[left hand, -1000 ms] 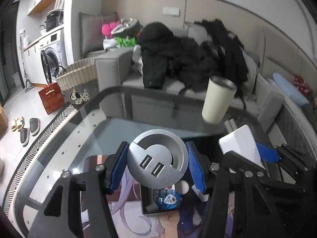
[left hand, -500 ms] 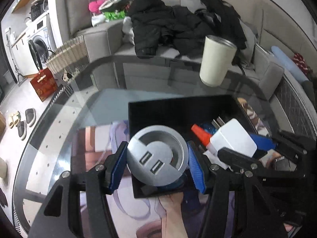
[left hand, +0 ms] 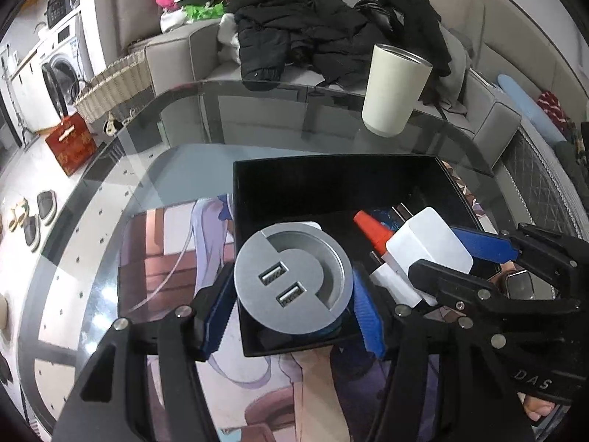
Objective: Organize rigid objects
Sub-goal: 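Lower the hub and charger into the black box and open both grippers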
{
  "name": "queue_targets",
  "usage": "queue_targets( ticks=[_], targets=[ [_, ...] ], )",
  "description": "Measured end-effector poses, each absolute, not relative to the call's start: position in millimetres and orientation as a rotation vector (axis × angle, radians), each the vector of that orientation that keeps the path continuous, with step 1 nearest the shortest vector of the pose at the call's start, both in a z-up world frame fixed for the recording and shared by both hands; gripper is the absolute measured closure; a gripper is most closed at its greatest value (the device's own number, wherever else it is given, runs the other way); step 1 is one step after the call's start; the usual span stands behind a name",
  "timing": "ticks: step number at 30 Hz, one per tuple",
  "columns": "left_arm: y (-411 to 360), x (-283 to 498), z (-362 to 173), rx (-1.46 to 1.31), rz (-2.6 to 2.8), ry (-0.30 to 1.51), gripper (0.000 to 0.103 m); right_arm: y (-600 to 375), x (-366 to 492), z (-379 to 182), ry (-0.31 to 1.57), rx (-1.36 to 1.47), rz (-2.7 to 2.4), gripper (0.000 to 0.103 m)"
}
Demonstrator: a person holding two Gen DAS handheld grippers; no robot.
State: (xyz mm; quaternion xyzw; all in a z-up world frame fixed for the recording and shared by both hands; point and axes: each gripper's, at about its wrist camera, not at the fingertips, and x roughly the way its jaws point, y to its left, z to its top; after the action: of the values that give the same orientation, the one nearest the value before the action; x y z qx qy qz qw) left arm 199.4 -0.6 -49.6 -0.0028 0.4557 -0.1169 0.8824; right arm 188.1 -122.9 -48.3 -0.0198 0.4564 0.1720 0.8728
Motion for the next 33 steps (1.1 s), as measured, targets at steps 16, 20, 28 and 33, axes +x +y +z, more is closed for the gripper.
queue_targets(
  ticks=[16,20,28,33],
  targets=[
    [-2,173,-38,0.054,-0.202,0.897,0.029,-131,172,-42,0.946,-0.039,0.38,0.035],
    [-3,167,-30,0.063,-0.183,0.857,0.026,-136,167,-34,0.924,-0.022,0.379,0.031],
    [-3,160,-16,0.053,-0.161,0.794,0.026,-138,155,-17,0.871,-0.016,0.383,0.031],
    [-1,159,-12,0.045,-0.127,0.779,0.023,-138,146,-8,0.839,-0.012,0.384,0.029]
  ],
)
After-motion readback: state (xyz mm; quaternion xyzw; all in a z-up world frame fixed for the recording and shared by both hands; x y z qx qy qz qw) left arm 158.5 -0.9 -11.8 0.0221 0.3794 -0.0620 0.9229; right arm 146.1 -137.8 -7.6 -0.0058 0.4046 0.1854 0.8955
